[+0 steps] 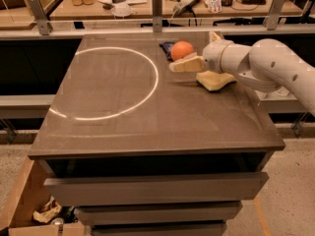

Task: Move orange near rxbar blueberry

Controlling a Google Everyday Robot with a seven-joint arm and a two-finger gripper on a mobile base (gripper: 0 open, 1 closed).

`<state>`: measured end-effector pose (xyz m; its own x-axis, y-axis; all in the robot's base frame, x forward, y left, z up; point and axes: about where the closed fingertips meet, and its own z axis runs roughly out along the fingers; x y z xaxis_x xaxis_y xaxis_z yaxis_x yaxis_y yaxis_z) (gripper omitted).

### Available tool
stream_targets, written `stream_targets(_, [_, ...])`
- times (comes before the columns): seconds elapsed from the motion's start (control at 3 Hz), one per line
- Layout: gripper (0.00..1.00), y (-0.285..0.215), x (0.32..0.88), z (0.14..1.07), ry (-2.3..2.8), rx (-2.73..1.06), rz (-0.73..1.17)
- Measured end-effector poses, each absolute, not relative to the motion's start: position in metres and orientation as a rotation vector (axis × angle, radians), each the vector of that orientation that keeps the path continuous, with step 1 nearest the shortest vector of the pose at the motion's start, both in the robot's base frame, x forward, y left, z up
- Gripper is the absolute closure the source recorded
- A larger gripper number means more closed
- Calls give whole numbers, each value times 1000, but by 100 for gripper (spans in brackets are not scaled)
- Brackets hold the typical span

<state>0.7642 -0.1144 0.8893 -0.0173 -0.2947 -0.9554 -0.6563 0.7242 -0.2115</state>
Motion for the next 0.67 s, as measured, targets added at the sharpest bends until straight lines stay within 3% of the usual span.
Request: stream_targets(0.67, [0, -179, 702, 904, 1734, -698, 189])
